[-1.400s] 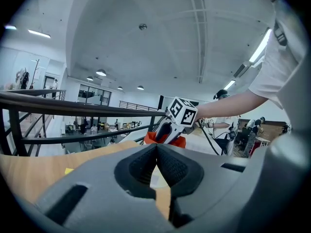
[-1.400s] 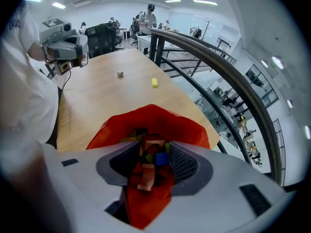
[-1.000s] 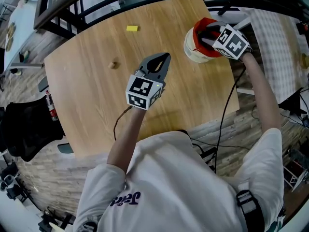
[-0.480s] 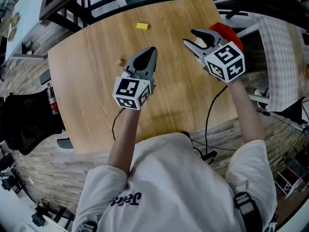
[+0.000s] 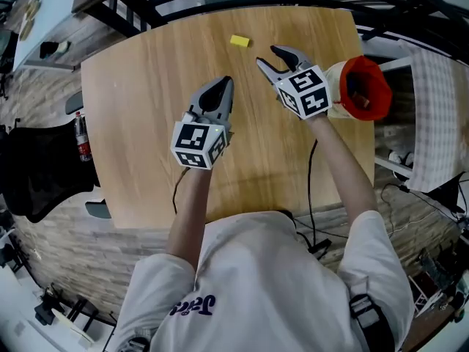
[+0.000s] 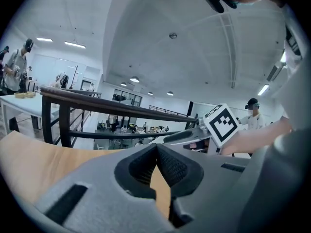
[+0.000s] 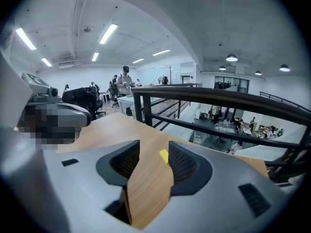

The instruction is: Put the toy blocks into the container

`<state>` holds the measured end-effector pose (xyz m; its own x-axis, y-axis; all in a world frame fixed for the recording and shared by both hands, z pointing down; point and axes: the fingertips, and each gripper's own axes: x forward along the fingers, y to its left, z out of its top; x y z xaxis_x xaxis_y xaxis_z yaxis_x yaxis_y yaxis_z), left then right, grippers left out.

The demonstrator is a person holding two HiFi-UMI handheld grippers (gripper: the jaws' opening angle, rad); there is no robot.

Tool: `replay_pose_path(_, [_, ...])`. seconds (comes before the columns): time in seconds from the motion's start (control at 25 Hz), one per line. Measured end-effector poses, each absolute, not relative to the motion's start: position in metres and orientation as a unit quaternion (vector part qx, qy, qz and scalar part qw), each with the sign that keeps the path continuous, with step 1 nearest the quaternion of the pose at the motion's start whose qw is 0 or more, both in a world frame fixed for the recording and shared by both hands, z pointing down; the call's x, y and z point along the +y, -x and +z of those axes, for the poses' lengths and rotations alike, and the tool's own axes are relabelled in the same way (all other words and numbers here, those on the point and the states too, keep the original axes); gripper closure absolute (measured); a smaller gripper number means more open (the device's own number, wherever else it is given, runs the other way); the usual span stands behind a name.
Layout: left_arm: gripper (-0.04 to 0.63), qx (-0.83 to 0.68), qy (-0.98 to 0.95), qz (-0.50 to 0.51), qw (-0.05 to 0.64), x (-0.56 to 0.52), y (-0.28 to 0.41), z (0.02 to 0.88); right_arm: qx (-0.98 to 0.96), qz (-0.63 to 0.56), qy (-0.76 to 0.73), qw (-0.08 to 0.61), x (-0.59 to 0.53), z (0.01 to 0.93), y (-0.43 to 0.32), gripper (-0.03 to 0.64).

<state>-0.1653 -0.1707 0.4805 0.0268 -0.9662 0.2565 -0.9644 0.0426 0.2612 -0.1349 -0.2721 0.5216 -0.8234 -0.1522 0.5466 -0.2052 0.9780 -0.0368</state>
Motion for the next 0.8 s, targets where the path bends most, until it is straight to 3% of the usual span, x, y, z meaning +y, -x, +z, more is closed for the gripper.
replay_pose_path(0.8, [0.583, -0.697, -0.679, 0.0, 0.231, -0.194, 0.214, 0.557, -0.902, -0.035, -0.047, 0.427, -0.335, 0.718, 0.234, 0.436])
